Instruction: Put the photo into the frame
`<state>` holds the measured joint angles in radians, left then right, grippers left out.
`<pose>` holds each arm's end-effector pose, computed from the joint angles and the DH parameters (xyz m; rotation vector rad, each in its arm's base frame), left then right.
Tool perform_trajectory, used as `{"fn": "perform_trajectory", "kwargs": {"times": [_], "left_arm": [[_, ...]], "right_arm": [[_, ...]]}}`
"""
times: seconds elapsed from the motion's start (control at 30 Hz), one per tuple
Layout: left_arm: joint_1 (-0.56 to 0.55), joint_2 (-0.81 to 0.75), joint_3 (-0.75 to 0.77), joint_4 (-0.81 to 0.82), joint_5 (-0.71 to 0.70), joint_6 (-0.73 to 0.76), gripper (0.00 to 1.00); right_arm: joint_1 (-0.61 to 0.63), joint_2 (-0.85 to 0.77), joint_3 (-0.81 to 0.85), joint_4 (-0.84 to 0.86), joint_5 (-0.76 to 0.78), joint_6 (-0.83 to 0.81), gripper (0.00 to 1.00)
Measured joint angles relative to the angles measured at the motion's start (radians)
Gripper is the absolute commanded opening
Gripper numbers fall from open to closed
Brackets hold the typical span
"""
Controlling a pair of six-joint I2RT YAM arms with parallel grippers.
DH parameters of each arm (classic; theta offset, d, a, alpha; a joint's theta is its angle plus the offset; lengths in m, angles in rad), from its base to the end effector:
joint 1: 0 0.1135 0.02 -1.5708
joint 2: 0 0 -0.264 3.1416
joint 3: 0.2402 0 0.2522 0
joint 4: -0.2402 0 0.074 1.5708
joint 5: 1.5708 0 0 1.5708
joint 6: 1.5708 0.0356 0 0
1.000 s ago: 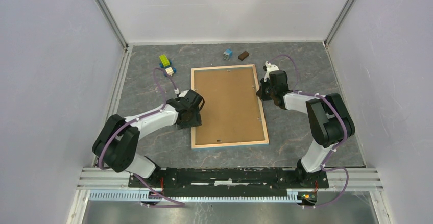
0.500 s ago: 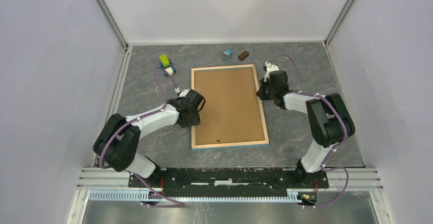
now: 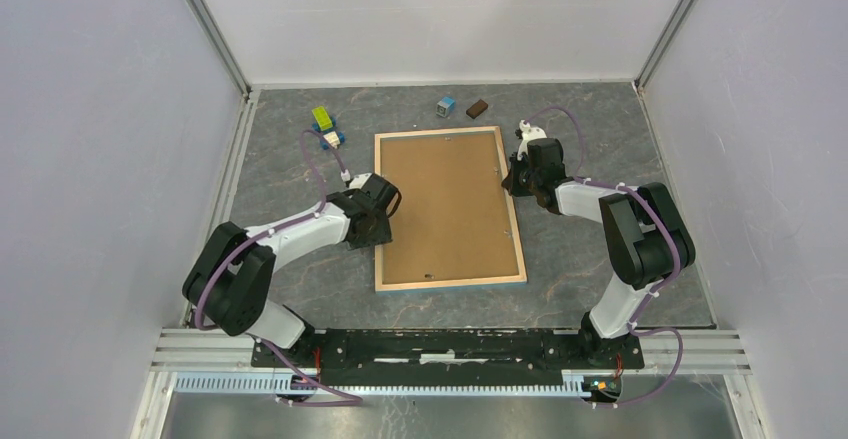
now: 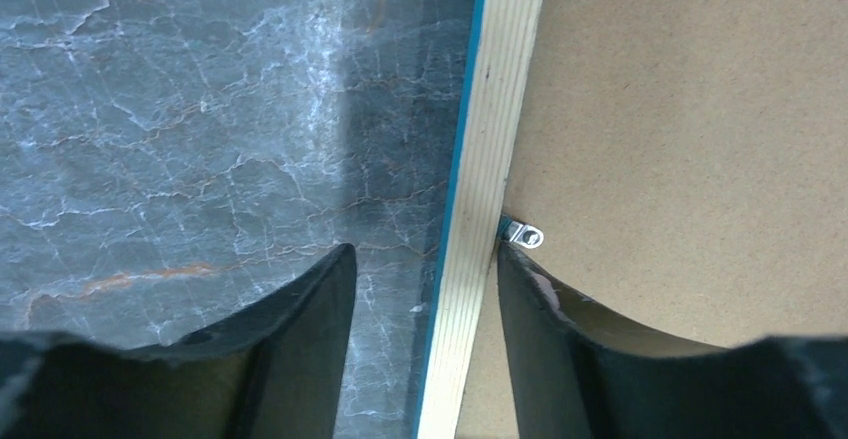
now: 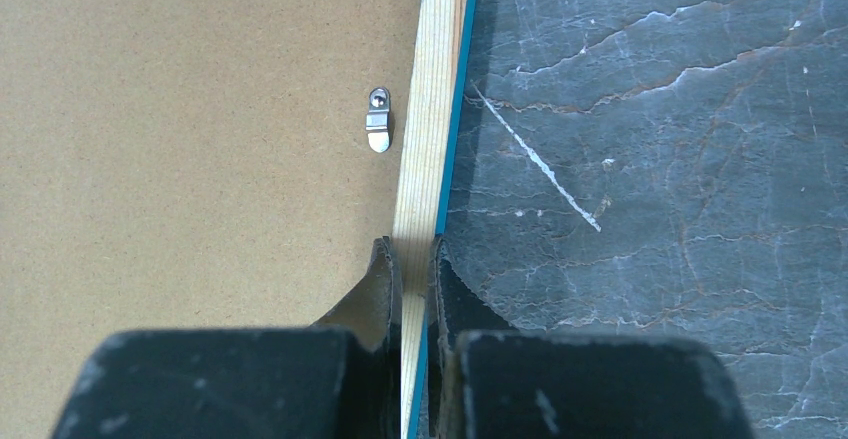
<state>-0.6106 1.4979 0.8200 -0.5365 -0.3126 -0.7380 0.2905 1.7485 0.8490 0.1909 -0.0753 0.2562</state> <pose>0.2249 -0.1440 0.1688 -0.2457 2.6610 0.0284 0.3338 0.1026 0.1476 -0.0794 2.3033 0.3697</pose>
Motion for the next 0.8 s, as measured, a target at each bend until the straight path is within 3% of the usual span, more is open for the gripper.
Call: {"fn": "perform_trajectory", "kwargs": {"times": [0.4, 0.5, 0.67, 0.8], "left_arm": [[0.003, -0.163, -0.013, -0.089, 0.061, 0.004, 0.91], [0.005, -0.150, 0.020, -0.110, 0.050, 0.003, 0.90], [0.058, -0.012, 0.170, -0.072, -0.009, 0.007, 0.76], [0.124, 0.139, 0.291, 0.009, -0.050, 0.028, 0.78]], "right_arm": [[0.000, 0.000, 0.000, 0.001, 0.000, 0.000, 0.00], [0.000, 0.000, 0.000, 0.000, 0.000, 0.000, 0.00], [0.000, 0.001, 0.000, 0.001, -0.001, 0.000, 0.00], [0.000, 0.001, 0.001, 0.000, -0.001, 0.000, 0.00]]}}
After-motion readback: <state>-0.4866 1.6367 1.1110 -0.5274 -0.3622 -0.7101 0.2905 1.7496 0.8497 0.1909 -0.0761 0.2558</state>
